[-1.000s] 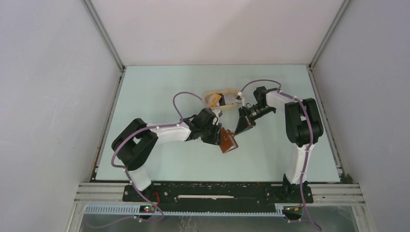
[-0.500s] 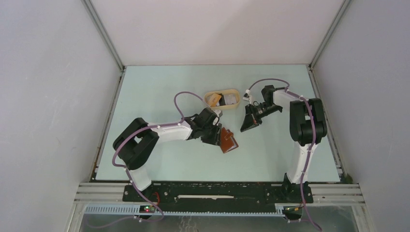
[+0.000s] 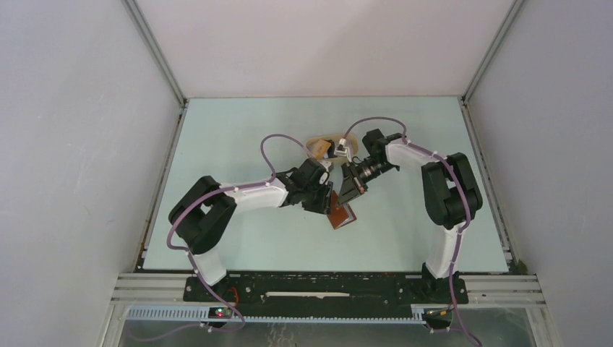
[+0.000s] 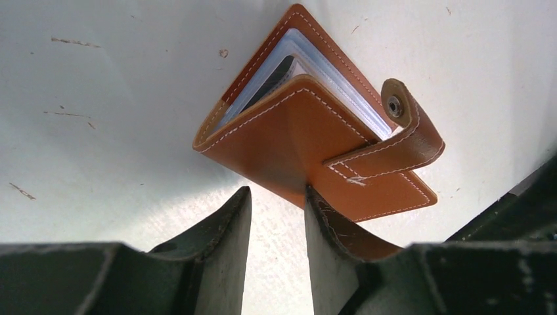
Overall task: Put the credit cards into the card holder
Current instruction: Close the card holder at the center of the board.
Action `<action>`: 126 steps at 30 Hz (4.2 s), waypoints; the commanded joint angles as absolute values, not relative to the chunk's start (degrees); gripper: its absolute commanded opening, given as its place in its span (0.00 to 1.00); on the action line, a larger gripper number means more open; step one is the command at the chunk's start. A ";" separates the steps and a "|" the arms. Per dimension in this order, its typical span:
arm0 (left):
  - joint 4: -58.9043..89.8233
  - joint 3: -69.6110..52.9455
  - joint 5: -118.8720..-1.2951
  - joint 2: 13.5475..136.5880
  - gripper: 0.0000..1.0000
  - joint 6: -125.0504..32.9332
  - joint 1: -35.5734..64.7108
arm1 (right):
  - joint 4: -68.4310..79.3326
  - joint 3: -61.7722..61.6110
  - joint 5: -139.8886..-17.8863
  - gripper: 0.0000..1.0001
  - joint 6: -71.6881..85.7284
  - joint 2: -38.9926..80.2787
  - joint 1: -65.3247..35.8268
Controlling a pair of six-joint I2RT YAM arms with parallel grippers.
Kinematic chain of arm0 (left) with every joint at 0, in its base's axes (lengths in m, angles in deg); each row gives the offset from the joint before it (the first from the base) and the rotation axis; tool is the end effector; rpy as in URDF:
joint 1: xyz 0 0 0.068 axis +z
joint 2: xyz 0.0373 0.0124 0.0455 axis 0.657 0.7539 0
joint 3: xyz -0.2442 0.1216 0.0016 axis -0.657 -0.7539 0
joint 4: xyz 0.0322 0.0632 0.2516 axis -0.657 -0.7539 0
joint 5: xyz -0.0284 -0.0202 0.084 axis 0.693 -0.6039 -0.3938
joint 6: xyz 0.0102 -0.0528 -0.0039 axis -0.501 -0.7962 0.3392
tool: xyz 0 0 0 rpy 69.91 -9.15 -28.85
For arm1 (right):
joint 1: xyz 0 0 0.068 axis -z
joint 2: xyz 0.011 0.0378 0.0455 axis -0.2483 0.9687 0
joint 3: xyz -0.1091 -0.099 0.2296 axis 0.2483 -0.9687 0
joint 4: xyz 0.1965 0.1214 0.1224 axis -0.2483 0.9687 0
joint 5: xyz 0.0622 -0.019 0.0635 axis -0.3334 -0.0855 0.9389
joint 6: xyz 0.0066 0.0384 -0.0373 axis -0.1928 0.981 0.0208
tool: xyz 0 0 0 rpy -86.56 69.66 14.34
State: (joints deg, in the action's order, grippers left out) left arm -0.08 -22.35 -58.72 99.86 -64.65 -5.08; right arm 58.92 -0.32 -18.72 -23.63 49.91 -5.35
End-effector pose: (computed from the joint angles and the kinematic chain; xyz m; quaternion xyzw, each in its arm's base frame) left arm 0.2386 -0.2571 0.1639 0.1570 0.9389 -0.2457 0.1830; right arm 0.3168 0.1487 0.1824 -0.3124 0.7689 0.5572 0.0271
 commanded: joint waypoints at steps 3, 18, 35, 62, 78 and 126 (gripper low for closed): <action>1.42 -19.62 -56.86 100.57 0.41 -67.36 -4.53 | 46.94 -2.43 -33.60 0.23 -9.92 50.17 -7.06; 16.91 -34.40 -57.49 92.53 0.59 -79.36 1.18 | 45.01 -2.42 -52.17 0.23 -6.42 55.17 -6.99; 40.57 -39.12 -44.73 103.73 0.63 -94.69 2.82 | 47.35 -1.05 -53.22 0.23 -7.34 57.91 -7.24; 11.54 -27.83 -76.73 78.97 0.01 -17.49 -13.73 | 49.73 -5.33 -21.61 0.31 -22.57 33.74 15.25; 24.35 -26.61 -110.05 100.19 0.00 7.14 -28.74 | 48.80 -5.31 -23.65 0.30 -20.80 36.80 16.84; 21.69 -32.65 -56.37 91.35 0.28 -65.53 -6.29 | 42.98 -4.74 -44.03 0.29 -15.90 44.44 -7.55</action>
State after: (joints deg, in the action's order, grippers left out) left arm 21.80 -37.04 -62.61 84.94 -61.22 -6.44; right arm 42.64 -6.59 -39.92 -19.30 40.27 -5.98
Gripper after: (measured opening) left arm 0.322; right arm 0.291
